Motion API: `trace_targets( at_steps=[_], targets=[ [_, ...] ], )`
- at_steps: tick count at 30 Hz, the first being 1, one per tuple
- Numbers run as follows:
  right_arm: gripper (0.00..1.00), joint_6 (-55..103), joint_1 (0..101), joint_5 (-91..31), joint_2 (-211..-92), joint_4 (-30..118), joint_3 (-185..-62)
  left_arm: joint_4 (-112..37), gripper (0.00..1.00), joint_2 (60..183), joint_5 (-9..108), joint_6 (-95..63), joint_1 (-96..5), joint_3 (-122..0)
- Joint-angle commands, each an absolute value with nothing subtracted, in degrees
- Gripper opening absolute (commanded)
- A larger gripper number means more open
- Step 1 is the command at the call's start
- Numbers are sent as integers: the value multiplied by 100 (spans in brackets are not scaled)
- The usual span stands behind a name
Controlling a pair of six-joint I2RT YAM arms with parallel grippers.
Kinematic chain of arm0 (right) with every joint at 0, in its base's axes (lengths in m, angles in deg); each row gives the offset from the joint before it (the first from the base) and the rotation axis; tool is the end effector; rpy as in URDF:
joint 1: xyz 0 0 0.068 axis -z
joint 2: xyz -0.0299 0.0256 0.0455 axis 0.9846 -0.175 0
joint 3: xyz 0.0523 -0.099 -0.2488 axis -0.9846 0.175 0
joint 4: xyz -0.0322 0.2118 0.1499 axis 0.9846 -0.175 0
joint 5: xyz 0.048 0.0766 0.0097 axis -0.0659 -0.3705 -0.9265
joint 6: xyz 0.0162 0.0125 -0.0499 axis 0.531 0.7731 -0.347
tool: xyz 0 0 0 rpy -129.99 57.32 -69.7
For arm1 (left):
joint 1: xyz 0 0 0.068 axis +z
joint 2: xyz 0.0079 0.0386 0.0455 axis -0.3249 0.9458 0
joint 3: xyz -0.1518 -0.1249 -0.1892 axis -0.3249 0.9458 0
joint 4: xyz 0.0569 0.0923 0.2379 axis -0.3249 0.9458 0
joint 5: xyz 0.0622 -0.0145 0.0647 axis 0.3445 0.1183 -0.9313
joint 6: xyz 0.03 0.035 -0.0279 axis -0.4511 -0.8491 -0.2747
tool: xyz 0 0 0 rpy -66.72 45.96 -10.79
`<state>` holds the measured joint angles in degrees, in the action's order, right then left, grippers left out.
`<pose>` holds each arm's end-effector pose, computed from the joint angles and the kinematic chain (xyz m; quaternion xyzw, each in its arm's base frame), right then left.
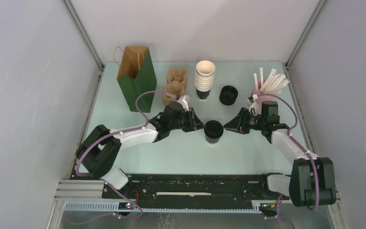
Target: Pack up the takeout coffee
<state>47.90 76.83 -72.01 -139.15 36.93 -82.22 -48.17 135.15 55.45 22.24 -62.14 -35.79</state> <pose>0.2307 0.0395 0.2060 0.0339 0.8472 0.4713 0.2427 0.2363 -0.2339 0.2023 0.0158 0.8606 -0.4346 0.2650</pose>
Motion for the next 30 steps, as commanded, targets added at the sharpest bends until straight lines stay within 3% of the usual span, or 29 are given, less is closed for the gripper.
trace_targets(
  at_steps=[1,25,30],
  targets=[
    [38,5084,7815,-7683,-14220,4679,-8175,-3954,31,13762,5406,1944,-6362,-3603],
    [28,5615,7793,-7587,-15321,6542,-7083,-4073,28,13942,5307,2192,-6614,-3383],
    [26,5565,7786,-7454,-15199,6393,-7015,-4084,27,13941,5201,2261,-6709,-3222]
  ],
)
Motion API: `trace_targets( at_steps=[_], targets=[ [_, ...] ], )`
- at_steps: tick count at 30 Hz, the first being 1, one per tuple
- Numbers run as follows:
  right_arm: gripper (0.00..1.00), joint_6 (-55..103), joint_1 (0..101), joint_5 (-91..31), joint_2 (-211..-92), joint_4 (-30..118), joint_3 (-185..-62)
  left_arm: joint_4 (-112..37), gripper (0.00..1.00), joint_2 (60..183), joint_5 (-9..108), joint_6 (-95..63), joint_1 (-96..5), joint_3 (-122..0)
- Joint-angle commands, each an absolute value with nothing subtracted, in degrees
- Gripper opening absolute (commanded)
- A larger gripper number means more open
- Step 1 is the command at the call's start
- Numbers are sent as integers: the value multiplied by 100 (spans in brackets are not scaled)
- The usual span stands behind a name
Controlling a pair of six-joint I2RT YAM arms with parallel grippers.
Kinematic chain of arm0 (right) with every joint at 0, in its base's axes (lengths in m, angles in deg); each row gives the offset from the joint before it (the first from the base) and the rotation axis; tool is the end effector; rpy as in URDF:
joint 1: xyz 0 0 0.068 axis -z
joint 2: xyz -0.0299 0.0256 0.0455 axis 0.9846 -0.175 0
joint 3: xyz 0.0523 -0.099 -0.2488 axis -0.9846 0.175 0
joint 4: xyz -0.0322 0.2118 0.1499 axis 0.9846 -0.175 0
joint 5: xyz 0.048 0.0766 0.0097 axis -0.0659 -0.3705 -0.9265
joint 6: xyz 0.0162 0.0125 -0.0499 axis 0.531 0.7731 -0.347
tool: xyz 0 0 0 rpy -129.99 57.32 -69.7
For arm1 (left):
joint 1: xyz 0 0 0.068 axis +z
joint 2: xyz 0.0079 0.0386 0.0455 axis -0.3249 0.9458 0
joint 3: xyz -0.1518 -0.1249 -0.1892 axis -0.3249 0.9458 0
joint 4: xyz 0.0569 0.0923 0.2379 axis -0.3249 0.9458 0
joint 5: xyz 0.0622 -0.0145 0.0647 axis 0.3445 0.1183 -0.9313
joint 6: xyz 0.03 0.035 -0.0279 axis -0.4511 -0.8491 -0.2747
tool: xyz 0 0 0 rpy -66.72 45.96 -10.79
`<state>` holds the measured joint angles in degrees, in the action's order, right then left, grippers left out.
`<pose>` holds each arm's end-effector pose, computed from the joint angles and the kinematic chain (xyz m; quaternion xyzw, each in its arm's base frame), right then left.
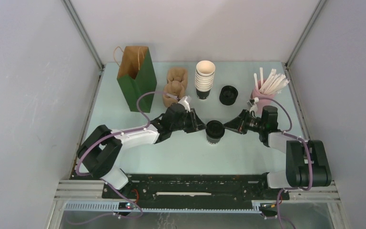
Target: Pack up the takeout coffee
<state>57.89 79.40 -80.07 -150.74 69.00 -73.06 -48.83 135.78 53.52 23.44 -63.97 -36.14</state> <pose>0.2450 0.0322 0.1598 0.0395 0.7980 0.5426 0.2594 0.2316 -0.2425 0.2017 0.0125 0.8601 -0.4345 0.2669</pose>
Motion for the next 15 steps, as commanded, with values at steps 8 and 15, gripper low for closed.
trace_targets(
  at_steps=[8,15],
  targets=[
    [24,5498,7766,-7216,-15057,6071,-7139,-3624,26,14362,5203,2154,-6795,-3601],
    [26,5334,7651,-7200,-14902,5895,-7203,-3589,25,14049,4861,2077,-6917,-3566]
  ],
)
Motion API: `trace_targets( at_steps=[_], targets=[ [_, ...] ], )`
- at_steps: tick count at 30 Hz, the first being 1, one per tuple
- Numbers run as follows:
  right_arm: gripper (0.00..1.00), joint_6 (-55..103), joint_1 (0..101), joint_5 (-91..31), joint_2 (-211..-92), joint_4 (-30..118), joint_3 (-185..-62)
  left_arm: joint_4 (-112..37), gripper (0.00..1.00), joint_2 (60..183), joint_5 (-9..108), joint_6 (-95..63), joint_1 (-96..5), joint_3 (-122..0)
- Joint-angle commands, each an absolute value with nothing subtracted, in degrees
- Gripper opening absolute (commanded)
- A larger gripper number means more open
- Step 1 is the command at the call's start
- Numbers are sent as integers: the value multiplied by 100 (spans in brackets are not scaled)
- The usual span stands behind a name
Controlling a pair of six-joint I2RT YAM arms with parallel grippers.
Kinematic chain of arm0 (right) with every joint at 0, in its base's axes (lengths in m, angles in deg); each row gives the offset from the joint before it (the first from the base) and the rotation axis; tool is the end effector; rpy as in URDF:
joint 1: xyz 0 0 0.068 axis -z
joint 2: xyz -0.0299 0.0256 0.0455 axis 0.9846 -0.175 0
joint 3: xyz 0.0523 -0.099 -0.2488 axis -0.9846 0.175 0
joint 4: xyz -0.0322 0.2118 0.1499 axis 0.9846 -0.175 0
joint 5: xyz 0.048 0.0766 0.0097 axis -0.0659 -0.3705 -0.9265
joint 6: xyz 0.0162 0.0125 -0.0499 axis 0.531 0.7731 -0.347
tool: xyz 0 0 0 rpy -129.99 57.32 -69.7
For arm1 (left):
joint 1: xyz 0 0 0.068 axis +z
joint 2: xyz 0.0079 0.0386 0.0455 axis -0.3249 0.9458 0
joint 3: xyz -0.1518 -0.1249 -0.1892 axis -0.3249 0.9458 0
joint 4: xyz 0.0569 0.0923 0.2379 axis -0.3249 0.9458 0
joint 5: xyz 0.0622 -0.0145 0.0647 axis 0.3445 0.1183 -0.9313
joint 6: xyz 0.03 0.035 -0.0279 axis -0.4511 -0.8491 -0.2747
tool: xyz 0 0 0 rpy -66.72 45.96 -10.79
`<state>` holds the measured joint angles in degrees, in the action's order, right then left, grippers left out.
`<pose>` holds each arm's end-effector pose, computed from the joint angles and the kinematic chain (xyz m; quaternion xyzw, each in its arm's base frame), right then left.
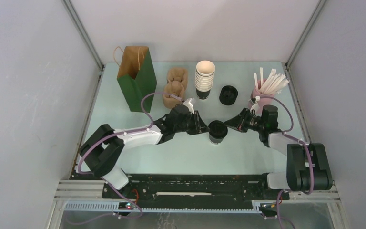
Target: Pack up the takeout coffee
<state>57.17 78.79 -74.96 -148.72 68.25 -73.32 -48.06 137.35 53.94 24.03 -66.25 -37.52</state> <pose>0.2455 0.0330 0.1666 0.0478 0.8047 0.5145 0.2922 0.2255 -0.2560 0.1993 0.0261 0.8637 -0.4378 0.2483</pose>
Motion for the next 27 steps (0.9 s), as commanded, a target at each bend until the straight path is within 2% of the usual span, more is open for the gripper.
trace_targets(
  at_steps=[1,13,27],
  targets=[
    [26,5321,7644,-7175,-14803,5785,-7282,-3587,26,14009,4792,2051,-6945,-3609],
    [41,4847,7691,-7252,-14469,5113,-7843,-3352,39,13502,4933,1872,-6938,-4072],
    [47,4833,7719,-7259,-14567,4790,-8413,-3502,50,12946,5276,1855,-6515,-4080]
  ],
)
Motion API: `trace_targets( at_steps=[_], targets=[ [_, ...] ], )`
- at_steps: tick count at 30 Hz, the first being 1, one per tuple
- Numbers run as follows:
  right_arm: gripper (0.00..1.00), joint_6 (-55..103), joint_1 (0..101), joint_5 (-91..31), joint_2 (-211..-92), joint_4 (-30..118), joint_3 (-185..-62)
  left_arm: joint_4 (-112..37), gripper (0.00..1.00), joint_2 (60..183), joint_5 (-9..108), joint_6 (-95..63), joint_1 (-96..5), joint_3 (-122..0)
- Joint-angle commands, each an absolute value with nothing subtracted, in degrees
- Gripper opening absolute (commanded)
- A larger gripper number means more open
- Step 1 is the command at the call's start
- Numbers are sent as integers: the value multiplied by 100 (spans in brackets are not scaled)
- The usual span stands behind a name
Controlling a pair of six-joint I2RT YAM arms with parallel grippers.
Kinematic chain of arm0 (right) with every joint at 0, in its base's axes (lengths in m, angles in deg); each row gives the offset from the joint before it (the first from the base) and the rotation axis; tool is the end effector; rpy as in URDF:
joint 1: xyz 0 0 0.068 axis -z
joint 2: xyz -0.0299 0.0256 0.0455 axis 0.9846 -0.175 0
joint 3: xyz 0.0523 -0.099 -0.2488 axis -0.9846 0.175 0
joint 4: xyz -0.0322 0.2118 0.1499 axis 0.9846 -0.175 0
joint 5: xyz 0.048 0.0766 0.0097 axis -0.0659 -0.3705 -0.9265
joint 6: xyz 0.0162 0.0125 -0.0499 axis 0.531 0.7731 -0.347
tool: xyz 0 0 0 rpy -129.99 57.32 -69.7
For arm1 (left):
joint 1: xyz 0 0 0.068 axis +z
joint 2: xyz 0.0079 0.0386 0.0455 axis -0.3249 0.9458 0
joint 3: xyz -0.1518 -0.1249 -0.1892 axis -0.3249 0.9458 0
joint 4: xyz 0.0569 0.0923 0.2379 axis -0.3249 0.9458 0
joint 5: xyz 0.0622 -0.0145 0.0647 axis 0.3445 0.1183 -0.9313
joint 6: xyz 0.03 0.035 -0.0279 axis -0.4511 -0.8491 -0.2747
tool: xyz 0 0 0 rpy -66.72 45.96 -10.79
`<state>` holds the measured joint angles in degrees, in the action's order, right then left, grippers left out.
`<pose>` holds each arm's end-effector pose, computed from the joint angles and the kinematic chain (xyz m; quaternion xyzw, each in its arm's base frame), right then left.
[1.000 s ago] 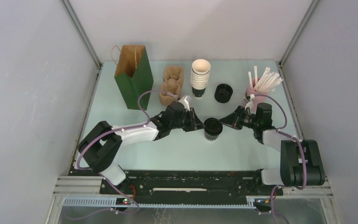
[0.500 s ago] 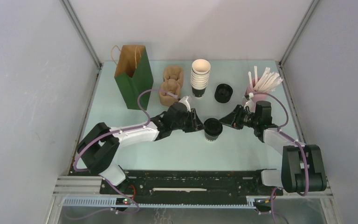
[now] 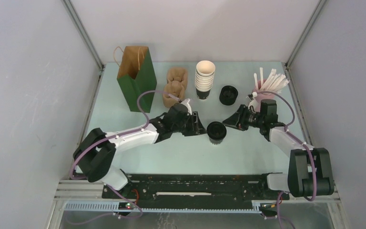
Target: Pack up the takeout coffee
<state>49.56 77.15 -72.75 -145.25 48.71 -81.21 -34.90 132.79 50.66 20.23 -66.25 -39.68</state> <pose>0.2496 0.0394 0.1926 0.0265 0.8336 0.4820 0.2686 0.2171 -0.2440 0.2152 0.0363 0.8912 -0.3788 0.2468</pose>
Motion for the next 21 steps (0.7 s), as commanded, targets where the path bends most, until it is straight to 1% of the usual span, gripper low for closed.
trace_targets(
  at_steps=[1,2,6,9,12,14,16,19,21],
  targets=[
    [47,4850,7723,-7246,-14594,4797,-8435,-3525,52,12924,5287,1865,-6490,-4081],
    [47,4860,7720,-7241,-14621,4813,-8455,-3525,53,12899,5296,1861,-6485,-4090],
    [47,4819,7795,-7193,-14674,4696,-8573,-3527,55,12889,5385,1820,-6444,-4181],
    [49,4685,7878,-7034,-14502,4412,-8627,-3525,59,12799,5453,1767,-6385,-4168],
    [54,4471,7930,-6740,-14063,3726,-8722,-3744,60,12764,5641,1771,-6210,-4158],
    [61,4353,7947,-6618,-13725,3358,-8720,-3879,60,12839,5822,1849,-6069,-4154],
    [65,4221,7948,-6513,-13436,3007,-8667,-4078,61,13016,6102,1957,-5960,-4186],
    [66,4338,8230,-6949,-13060,2990,-8305,-4283,61,13414,6367,2027,-5884,-4357],
    [67,4486,8449,-7499,-12863,3198,-7964,-4466,59,13732,6542,2137,-5869,-4432]
  ],
)
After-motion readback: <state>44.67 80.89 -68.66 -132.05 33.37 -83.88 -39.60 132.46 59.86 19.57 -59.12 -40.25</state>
